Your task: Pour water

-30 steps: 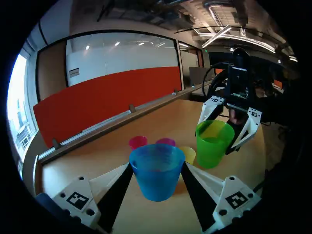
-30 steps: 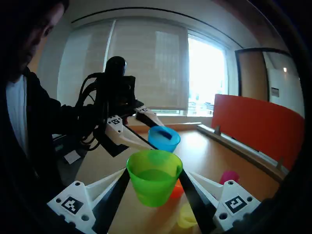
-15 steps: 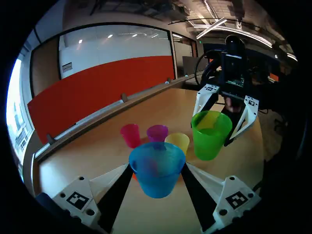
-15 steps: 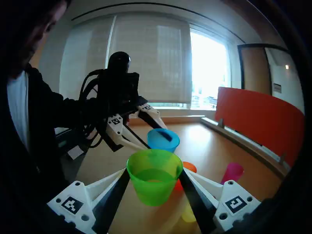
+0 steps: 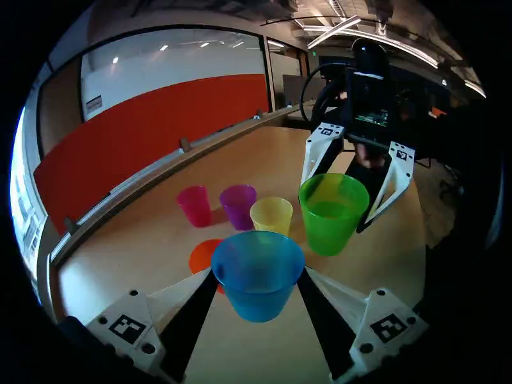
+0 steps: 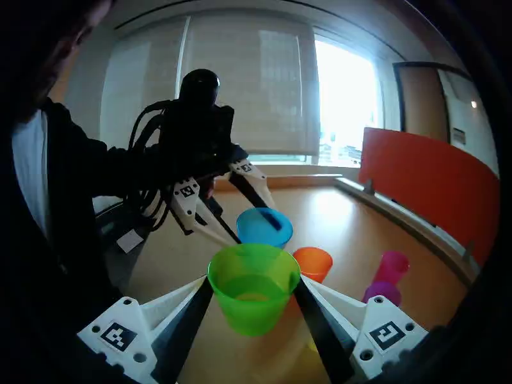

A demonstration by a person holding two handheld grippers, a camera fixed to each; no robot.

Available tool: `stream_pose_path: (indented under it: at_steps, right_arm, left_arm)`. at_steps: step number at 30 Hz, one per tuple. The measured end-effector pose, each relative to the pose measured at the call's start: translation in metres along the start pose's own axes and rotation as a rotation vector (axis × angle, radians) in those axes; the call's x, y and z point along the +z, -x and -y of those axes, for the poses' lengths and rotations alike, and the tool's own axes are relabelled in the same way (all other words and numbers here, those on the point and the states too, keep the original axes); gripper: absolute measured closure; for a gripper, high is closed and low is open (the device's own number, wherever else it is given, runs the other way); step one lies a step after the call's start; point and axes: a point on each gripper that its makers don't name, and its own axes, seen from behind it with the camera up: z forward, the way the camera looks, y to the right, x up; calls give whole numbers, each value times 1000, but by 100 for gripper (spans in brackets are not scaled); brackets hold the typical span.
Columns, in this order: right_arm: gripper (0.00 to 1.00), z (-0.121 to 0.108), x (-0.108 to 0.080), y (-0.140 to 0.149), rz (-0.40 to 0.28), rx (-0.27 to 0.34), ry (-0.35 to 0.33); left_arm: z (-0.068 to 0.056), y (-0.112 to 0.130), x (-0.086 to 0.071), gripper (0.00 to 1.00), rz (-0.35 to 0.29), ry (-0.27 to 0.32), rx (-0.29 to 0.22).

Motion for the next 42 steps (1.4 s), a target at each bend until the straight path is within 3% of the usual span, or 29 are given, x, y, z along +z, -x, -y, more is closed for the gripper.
stream_pose_path:
  at_steps: [20,36,42]
  right_arm:
    - [9,5,6,33,87,-7,-30]
    - [9,-3,11,52,135,7,-35]
    - [9,-4,13,57,143,8,-37]
  left_arm:
    - [-20,32,23,14,139,93,58]
    - [-30,50,33,15,216,160,75]
    - [-29,52,38,14,219,167,70]
